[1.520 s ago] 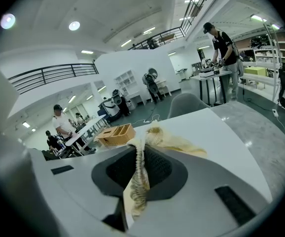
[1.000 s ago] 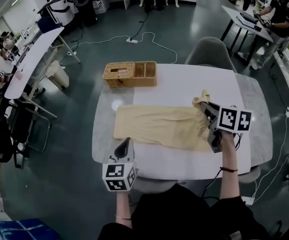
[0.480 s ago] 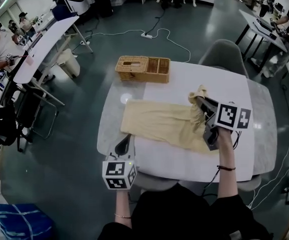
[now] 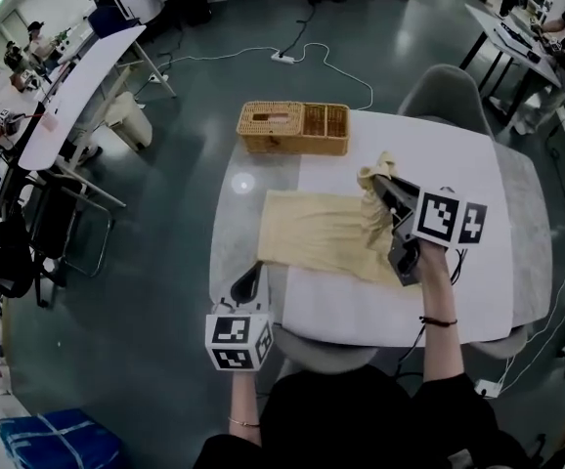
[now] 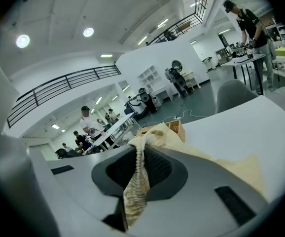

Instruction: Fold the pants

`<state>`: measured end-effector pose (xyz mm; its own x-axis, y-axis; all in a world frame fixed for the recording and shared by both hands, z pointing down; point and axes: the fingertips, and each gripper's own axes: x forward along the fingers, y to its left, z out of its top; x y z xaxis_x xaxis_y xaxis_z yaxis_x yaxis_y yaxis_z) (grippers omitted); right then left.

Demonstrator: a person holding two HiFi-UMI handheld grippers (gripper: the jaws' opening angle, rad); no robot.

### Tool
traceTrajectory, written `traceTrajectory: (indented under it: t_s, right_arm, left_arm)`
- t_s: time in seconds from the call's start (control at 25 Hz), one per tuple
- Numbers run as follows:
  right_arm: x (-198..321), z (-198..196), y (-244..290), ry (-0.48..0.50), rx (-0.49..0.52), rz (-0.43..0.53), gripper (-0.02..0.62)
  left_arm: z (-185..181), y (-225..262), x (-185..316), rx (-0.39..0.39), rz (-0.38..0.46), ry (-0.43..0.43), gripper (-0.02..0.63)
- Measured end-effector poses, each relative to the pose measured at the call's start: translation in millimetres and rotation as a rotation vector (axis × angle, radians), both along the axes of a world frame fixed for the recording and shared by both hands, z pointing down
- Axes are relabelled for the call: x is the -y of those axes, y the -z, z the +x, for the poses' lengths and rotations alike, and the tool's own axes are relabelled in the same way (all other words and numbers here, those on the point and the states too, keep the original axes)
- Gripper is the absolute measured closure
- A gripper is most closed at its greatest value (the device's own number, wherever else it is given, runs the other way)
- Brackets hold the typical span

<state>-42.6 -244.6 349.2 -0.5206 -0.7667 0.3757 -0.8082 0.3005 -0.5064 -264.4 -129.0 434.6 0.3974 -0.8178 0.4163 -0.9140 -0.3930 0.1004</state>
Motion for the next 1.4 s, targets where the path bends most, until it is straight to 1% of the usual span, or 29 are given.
traceTrajectory:
  t_s: [0.12,0.44,0.64,1.08,1.4]
  right_arm:
    - [6,-26,-7,0.004,-0.014,-0.007,0.549]
    - [13,-74,-26,0.031,-0.032,-0.027,0.549]
    - [21,-94,-54,0.037,-0.090,-0.064,0.549]
    - [47,-142,-138,0.031,-0.253,-0.184,0.549]
    - [56,-159,-177,0.002,-0.283,-0.245,0.549]
  left_arm:
    - [-14,-5,5,-0.008,-0.011,-0.017,0.598]
    - [-40,-18,10,-0.019,-0.034,-0.038,0.598]
    - [-50,-29,11,-0.025,-0.054,-0.038,0.598]
    - [-72,-49,14,-0.038,-0.090,-0.031,0.598]
    - [-85,-62,22,-0.056,-0.107,-0.019,0.598]
